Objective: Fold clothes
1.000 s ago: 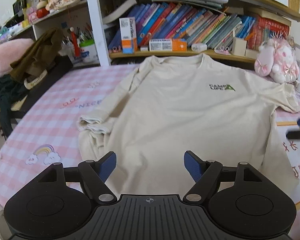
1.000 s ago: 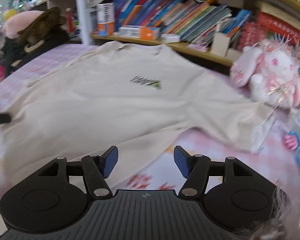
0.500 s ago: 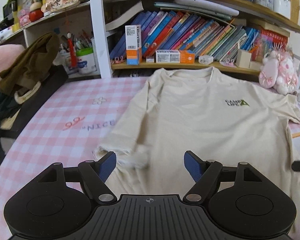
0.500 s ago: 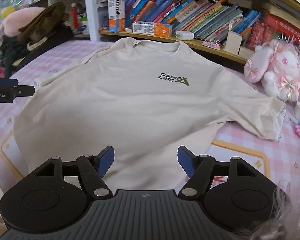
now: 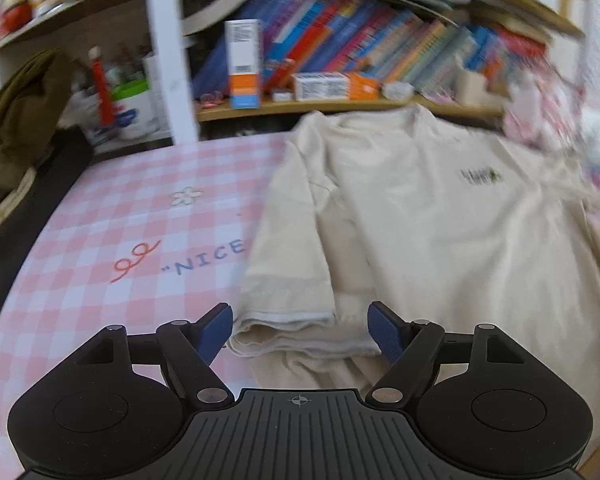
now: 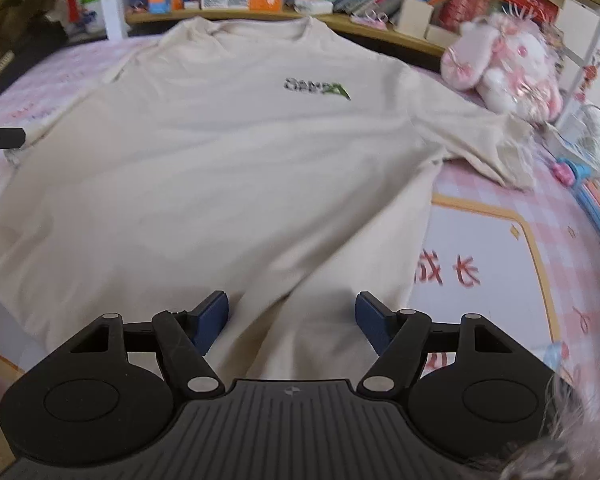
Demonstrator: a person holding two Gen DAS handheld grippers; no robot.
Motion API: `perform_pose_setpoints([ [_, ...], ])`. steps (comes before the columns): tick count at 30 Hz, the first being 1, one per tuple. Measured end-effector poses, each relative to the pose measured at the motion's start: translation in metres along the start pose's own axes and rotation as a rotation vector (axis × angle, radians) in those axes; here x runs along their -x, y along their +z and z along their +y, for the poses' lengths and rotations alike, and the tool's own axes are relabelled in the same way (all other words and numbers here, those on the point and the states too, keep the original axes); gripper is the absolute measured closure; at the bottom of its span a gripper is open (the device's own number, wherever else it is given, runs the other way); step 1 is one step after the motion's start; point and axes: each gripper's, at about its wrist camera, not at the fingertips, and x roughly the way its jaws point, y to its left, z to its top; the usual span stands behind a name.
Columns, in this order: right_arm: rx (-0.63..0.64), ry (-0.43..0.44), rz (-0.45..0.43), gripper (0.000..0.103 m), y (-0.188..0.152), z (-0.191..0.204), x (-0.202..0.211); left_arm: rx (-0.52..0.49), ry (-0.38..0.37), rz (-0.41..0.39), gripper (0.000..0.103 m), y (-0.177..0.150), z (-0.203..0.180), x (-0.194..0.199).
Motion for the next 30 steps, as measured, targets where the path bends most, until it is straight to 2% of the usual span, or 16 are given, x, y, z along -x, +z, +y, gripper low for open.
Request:
perform_pose_setpoints([
  [3, -0.013, -0.021, 0.017, 0.035, -0.001, 0.003, -0.001, -0.104, 0.058, 0.003, 0.041, 0.000, -0.007, -0.009],
  [5, -0.015, -0.032, 0.026, 0.035, -0.001, 0.004, -0.003, -0.143, 0.058, 0.000, 0.043, 0.002, -0.009, -0.015],
  [6, -0.014, -0.036, 0.031, 0.035, -0.001, 0.004, -0.003, -0.162, 0.057, -0.003, 0.053, 0.003, -0.009, -0.017],
  [7, -0.015, -0.040, 0.034, 0.035, -0.001, 0.005, -0.003, -0.179, 0.057, 0.001, 0.077, 0.004, -0.008, -0.020],
  [8, -0.017, -0.042, 0.037, 0.035, -0.001, 0.006, -0.004, -0.171, 0.052, 0.005, 0.091, 0.006, -0.003, -0.023],
  [9, -0.021, -0.044, 0.041, 0.035, -0.001, 0.006, -0.004, -0.151, 0.045, 0.008, 0.096, 0.010, 0.004, -0.025],
  [12, -0.034, -0.047, 0.051, 0.035, -0.001, 0.004, -0.004, 0.062, 0.028, -0.030, 0.096, 0.034, 0.058, -0.024],
  [15, -0.042, -0.049, 0.061, 0.035, 0.000, 0.004, -0.005, 0.250, 0.059, -0.062, 0.097, 0.062, 0.125, -0.029],
  [16, -0.044, -0.049, 0.063, 0.035, 0.000, 0.004, -0.005, 0.274, 0.078, -0.064, 0.097, 0.069, 0.140, -0.034],
  [23, -0.073, -0.058, 0.078, 0.035, -0.002, 0.001, -0.004, 0.327, 0.231, -0.050, 0.097, 0.113, 0.220, -0.080],
  [27, -0.099, -0.058, 0.085, 0.035, -0.003, -0.002, 0.000, 0.296, 0.271, -0.002, 0.097, 0.123, 0.231, -0.107],
  [30, -0.123, -0.050, 0.083, 0.035, -0.004, -0.004, 0.005, 0.326, 0.289, 0.001, 0.097, 0.126, 0.239, -0.121],
])
